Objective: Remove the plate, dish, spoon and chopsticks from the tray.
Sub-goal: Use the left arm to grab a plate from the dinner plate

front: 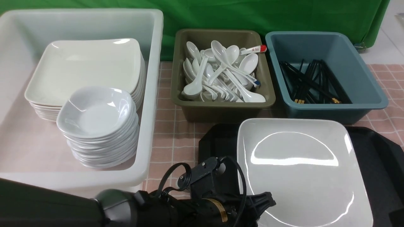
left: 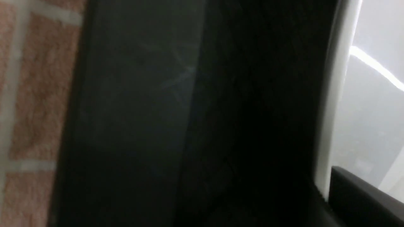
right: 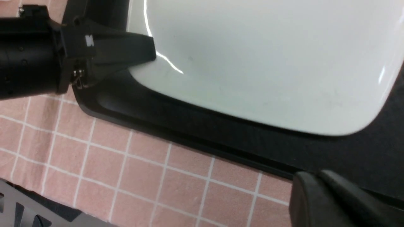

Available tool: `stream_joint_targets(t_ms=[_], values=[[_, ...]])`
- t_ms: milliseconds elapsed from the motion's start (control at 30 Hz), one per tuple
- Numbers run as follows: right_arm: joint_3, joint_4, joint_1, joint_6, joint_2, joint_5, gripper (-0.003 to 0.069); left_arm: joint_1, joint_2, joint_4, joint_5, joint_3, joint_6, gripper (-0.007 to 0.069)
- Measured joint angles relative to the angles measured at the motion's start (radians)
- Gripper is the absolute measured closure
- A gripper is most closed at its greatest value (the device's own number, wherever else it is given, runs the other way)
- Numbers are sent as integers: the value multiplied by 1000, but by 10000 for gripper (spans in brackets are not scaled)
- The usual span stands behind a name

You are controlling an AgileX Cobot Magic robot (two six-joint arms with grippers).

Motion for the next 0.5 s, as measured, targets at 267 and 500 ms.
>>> stream_joint_targets(t_ms=[267,500], values=[[-18,-14,0,-5,-25,5,586,0,-112,54,93,2,14,582],[-129,-61,0,-5,-89,-55,586,0,-265,100,209,8,66,590]])
